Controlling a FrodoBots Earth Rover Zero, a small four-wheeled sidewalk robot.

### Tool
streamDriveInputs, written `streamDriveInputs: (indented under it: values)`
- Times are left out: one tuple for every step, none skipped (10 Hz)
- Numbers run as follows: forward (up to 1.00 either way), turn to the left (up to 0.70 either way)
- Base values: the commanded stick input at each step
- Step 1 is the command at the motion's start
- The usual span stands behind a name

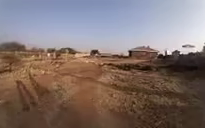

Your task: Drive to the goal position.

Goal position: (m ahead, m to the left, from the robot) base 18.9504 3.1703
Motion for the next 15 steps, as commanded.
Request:
streamDriveInputs:
  values:
    - [0.7,0.0]
    - [0.7,0.0]
    - [0.7,0.0]
    - [0.7,0.0]
    - [0.7,0.0]
    - [0.7,0.03]
    - [0.7,0.08]
    - [0.7,0.35]
    - [0.7,0.35]
    - [0.7,0.29]
    - [0.7,0.15]
    - [0.7,0.0]
    - [0.7,0.0]
    - [0.7,0.0]
    - [0.7,0.0]
